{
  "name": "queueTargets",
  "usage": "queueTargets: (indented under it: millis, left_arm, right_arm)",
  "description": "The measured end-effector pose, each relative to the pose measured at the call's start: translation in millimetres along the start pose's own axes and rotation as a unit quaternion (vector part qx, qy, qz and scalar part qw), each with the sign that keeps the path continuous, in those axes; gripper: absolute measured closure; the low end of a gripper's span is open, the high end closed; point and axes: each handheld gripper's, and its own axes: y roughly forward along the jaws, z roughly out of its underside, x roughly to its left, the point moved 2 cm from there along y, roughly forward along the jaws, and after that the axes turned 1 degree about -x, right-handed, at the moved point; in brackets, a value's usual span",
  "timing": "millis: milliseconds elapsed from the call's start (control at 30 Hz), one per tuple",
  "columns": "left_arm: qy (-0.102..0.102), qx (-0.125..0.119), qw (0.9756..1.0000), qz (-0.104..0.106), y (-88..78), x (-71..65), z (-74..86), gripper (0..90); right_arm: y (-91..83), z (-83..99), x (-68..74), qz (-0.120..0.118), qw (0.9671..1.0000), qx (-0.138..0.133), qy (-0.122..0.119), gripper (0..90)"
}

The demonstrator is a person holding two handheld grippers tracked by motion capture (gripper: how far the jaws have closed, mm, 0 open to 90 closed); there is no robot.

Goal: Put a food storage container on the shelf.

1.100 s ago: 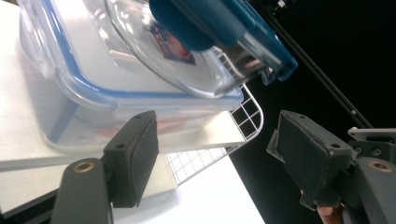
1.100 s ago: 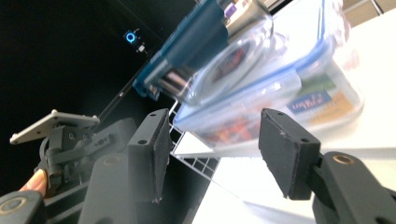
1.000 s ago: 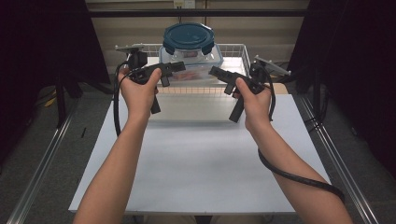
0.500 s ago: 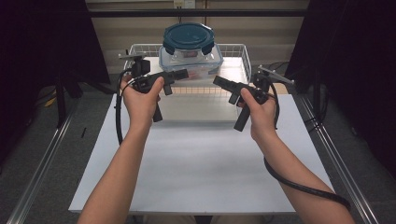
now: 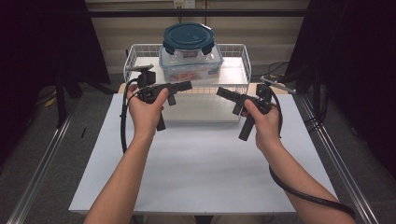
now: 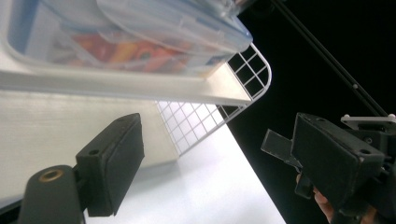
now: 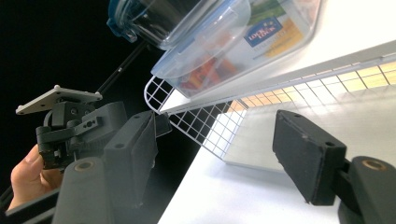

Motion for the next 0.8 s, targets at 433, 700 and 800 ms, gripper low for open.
queueTargets:
  millis: [433,700,800]
  left_arm:
    - [0.003,0.009,1.0,0.001,-0.1,12.9,17.5,14.9]
    - [0.005,0.018,0.9998,-0.003,-0.2,19.7,29.8,14.6]
    - [0.003,0.021,0.9998,-0.002,0.2,22.4,34.4,14.3]
  right_arm:
    - [-7.9,8.7,-12.6,0.002,1.0,0.005,-0.008,29.1]
    - [-14.9,17.9,-18.7,0.007,0.9997,0.009,-0.023,28.4]
    - [-16.9,20.9,-20.5,0.004,0.9996,0.011,-0.024,28.2]
